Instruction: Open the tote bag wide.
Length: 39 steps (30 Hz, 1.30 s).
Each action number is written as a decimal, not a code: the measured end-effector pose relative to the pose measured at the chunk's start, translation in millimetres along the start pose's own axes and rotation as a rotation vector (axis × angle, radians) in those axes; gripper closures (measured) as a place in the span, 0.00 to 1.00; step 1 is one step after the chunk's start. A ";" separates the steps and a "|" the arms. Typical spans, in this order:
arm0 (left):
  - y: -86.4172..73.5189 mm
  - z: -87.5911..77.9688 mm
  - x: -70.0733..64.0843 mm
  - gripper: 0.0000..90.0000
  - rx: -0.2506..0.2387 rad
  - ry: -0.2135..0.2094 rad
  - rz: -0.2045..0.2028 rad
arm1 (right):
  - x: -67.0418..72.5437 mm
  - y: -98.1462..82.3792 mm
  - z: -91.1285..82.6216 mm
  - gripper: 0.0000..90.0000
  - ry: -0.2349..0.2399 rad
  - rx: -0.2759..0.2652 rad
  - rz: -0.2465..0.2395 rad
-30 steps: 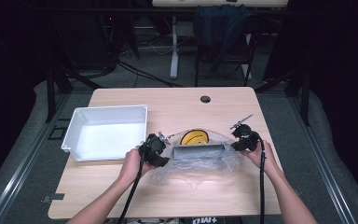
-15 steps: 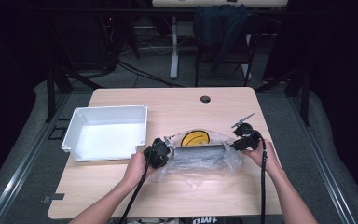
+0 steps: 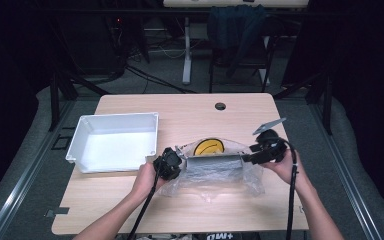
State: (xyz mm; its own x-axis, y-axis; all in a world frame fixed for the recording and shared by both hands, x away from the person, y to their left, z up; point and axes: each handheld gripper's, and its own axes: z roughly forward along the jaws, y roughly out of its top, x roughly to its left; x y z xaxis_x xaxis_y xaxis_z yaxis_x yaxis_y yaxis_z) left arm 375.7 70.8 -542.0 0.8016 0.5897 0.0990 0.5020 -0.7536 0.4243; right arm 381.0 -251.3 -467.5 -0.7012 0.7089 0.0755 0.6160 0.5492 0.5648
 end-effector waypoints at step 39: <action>-3.1 10.2 6.7 0.93 0.035 0.038 -0.002 | -2.2 -31.5 70.0 1.00 -0.034 0.372 -0.021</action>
State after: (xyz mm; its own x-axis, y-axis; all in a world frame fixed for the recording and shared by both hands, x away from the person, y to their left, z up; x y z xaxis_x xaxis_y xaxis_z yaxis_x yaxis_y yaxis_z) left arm 382.8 74.1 -551.9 0.7878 0.6014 0.1325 0.5154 -0.7616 0.3928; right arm 388.3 -239.1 -543.0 -0.7064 0.7069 0.0366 0.6945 0.6822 0.2286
